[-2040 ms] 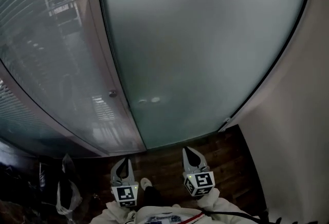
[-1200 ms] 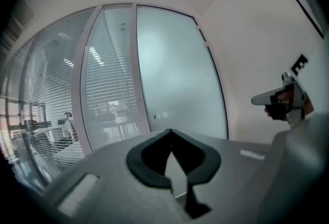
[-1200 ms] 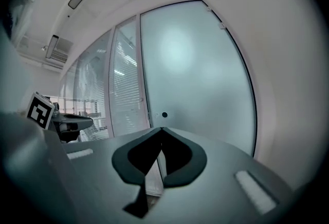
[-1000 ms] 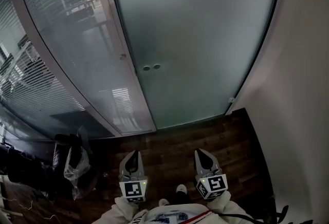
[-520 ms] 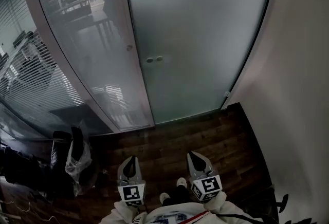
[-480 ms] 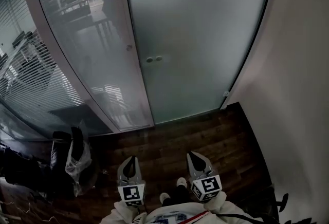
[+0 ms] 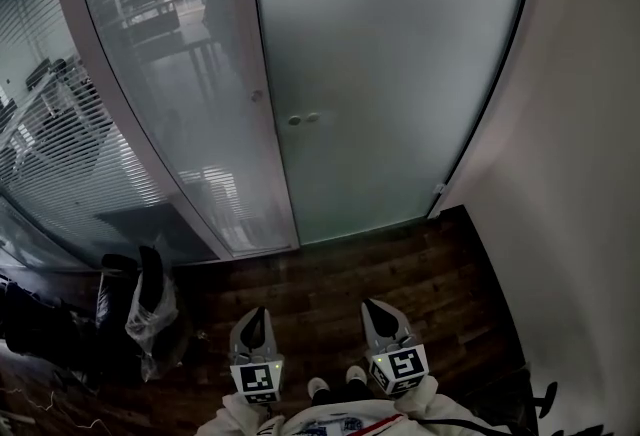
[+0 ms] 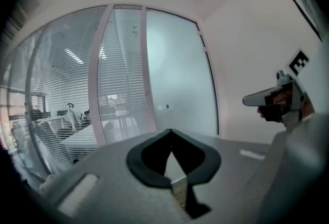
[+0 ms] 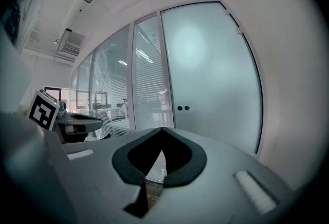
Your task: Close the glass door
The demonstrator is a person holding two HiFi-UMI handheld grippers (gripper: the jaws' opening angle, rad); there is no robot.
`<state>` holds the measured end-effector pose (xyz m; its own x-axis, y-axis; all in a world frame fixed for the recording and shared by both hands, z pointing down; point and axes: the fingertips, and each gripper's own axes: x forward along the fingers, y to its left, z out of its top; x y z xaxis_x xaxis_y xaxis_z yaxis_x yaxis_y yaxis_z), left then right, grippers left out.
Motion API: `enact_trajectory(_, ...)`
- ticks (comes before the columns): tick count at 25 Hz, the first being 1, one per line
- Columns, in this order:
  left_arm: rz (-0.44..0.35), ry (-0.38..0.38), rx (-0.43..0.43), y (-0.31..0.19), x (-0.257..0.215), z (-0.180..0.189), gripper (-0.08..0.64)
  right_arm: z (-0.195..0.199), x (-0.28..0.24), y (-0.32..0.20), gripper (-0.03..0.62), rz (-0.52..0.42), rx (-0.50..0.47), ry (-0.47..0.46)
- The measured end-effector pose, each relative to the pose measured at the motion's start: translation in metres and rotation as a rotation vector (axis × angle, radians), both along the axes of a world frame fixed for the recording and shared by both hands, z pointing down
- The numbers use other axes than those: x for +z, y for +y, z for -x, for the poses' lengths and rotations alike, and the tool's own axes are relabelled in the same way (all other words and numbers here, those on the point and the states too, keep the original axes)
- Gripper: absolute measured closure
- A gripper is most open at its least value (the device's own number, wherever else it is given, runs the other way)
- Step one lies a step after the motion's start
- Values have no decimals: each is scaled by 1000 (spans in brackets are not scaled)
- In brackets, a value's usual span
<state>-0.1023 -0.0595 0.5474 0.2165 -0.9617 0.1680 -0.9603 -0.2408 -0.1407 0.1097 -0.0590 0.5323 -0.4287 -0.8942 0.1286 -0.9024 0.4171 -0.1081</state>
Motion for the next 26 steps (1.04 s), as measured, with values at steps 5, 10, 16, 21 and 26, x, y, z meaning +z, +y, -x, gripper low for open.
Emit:
enact_trajectory(5,-17,-2,-18,-13,-6,-5,558,0,0,-17,588,-5,-22,0)
enact_trajectory(10,-36,-6,-14,-21,-15,-15,558,-6,-8,-28,588,-23,-27,-6)
enact_trajectory(16,-39,-10,-6,-31,-16,-23,558,-12,-7,-37,588,-19,-20,-7)
enact_trajectory(21,-37,-9,-1,-35,-15,-29,558,-17,-5,-40,588,-16,-17,-2)
enact_trajectory(26,-32,-7,2,-38,-12,-37,558,-25,-1,-42,588,-10,-16,0)
